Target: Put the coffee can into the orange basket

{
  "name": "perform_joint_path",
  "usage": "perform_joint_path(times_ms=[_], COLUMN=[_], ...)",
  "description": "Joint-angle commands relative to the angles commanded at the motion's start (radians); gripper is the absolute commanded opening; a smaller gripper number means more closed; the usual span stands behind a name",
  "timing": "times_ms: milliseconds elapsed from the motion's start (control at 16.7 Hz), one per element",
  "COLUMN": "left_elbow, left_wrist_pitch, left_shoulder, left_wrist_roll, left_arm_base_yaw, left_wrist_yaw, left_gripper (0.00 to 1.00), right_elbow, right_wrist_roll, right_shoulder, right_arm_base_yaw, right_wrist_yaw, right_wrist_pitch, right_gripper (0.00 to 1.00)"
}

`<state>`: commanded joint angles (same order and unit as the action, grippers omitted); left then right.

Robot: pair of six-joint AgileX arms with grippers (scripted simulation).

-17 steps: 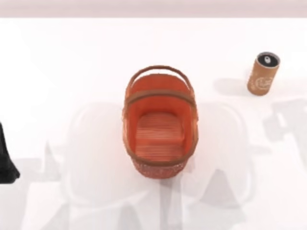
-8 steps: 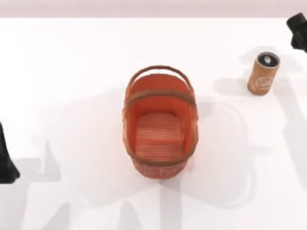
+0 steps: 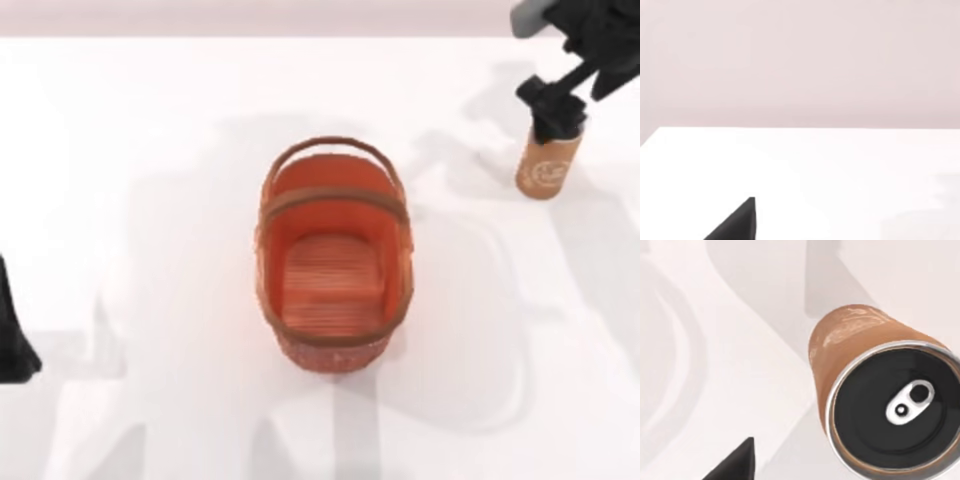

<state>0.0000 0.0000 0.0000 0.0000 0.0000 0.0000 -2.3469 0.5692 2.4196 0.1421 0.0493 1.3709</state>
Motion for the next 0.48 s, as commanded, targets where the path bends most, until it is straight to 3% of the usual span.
perform_joint_path(times_ms=[480], left_elbow=[0.000], left_wrist_pitch=[0.000], left_shoulder=[0.000], left_wrist_roll=[0.000], left_arm_base_yaw=[0.000], left_wrist_yaw=[0.000], left_gripper=[1.00], right_elbow=[-0.096], right_wrist_roll=[0.024], right_shoulder=[0.094], right_arm_base_yaw=[0.006], right_wrist_yaw=[0.000], right_wrist_pitch=[0.045], right_gripper=[1.00])
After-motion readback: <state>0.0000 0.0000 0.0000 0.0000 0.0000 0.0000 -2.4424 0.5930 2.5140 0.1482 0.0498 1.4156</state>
